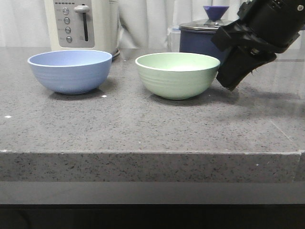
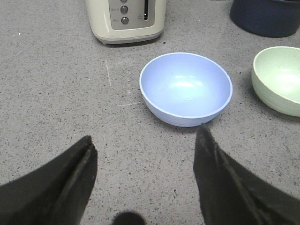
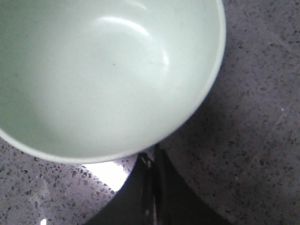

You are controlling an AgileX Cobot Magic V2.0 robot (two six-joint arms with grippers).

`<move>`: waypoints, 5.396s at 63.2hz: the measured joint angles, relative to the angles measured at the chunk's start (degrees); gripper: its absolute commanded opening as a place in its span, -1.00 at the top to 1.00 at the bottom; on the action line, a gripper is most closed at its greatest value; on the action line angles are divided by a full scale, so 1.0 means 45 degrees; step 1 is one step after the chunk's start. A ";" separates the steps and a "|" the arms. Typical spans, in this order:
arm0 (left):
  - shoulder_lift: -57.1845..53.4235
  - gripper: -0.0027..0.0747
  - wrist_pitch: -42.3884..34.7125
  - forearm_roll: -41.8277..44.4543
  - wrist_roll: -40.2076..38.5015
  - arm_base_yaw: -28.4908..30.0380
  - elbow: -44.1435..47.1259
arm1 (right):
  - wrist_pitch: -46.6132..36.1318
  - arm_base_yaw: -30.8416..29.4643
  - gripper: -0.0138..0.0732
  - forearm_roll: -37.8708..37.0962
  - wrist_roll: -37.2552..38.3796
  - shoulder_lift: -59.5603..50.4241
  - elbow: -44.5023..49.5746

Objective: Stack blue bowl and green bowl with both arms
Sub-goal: 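Release the green bowl and raise the right gripper beside it, then lower the left gripper onto the rim of the light blue bowl, then lift the blue bowl with the left gripper and lower it into the green bowl, then open the left gripper and withdraw both grippers from the bowls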

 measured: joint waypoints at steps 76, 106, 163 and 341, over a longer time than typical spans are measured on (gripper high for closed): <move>1.0962 -0.40 0.5155 -0.1702 0.0563 0.1299 -0.8492 | 0.0184 0.0004 0.83 0.0000 -0.0027 0.0000 0.0000; 1.3872 -0.09 0.5033 -0.3196 0.1155 0.1520 -0.9776 | 0.0214 0.0004 0.83 0.0000 -0.0027 0.0000 0.0000; 1.4002 0.98 0.6358 -0.3797 0.1589 0.1090 -1.2463 | 0.0223 0.0004 0.83 0.0000 -0.0090 0.0000 0.0000; 0.4141 0.03 0.3973 0.1591 -0.0744 -0.2883 -0.5619 | 0.0243 0.0004 0.83 0.0000 -0.0098 0.0000 0.0000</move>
